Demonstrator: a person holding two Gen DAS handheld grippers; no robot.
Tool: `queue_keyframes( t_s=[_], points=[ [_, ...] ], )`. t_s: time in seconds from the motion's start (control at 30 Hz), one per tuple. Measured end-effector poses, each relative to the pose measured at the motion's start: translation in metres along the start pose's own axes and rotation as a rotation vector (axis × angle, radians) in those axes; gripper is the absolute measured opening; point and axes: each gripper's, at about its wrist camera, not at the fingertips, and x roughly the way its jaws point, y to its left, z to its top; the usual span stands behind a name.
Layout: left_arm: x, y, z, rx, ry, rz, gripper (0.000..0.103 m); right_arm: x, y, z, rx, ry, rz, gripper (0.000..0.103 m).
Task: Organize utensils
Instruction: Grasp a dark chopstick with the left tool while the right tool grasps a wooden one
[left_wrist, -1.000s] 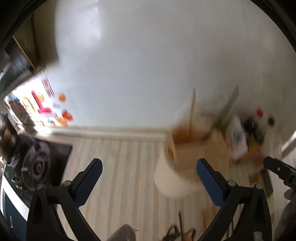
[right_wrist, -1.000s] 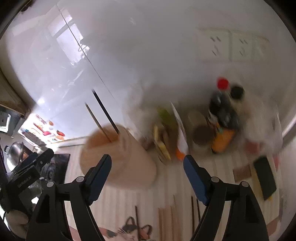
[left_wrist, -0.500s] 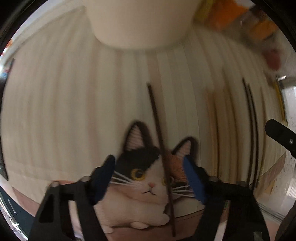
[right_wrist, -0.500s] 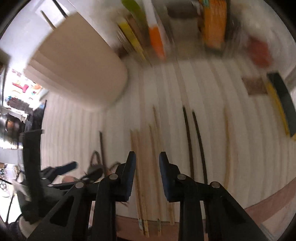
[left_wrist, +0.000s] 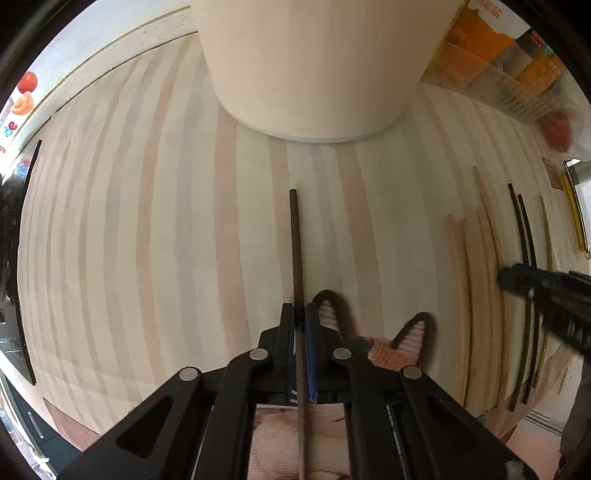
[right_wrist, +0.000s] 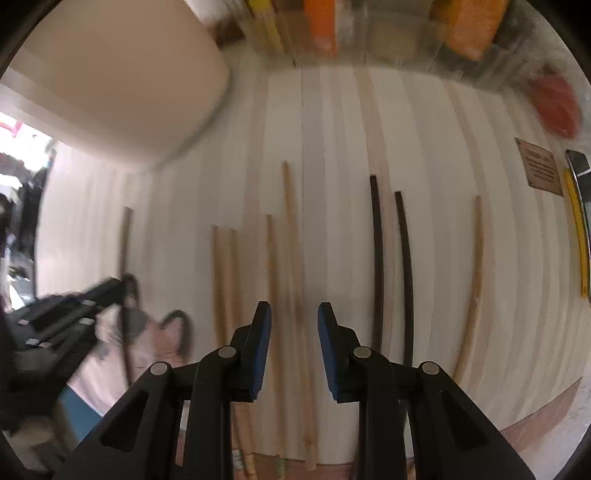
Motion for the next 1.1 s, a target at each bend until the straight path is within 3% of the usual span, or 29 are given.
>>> queue_keyframes(
  t_s=[0.03,0.07,0.2,0.37,0.47,0.77,0.93,1.1],
  points=[
    [-0.001,0.001,0.0,0.0,0.0,0.002,0.003,0.0,-0.001,0.001,0.006,-0.01,0.001,0.01],
    [-0.003,0.001,0.0,-0.003,0.0,0.002,0.003,0.001,-0.002,0.002,0.009,-0.004,-0.017,0.007],
    [-0.004,0.007,-0.006,-0.04,0.027,-0.017,0.003,-0.001,-0.009,-0.003,0.029,0.001,0.0,0.007],
    [-0.002,0.033,-0.022,-0.129,0.101,-0.108,0.003,-0.003,-0.014,-0.032,0.038,0.078,0.003,0.007],
    [-0.002,0.043,-0.025,-0.109,0.108,-0.125,0.003,-0.005,-0.018,-0.051,0.033,0.108,0.004,0.007],
    [-0.01,0.024,-0.02,0.031,0.104,-0.022,0.007,-0.002,-0.021,-0.032,0.05,0.204,-0.013,0.007],
    [-0.01,0.034,-0.023,0.032,0.106,-0.019,0.007,0.003,-0.008,-0.023,0.06,0.244,-0.035,0.007],
    [-0.008,0.016,-0.022,0.091,0.09,0.011,0.003,0.01,0.009,-0.001,0.045,0.247,-0.094,0.007]
  ],
)
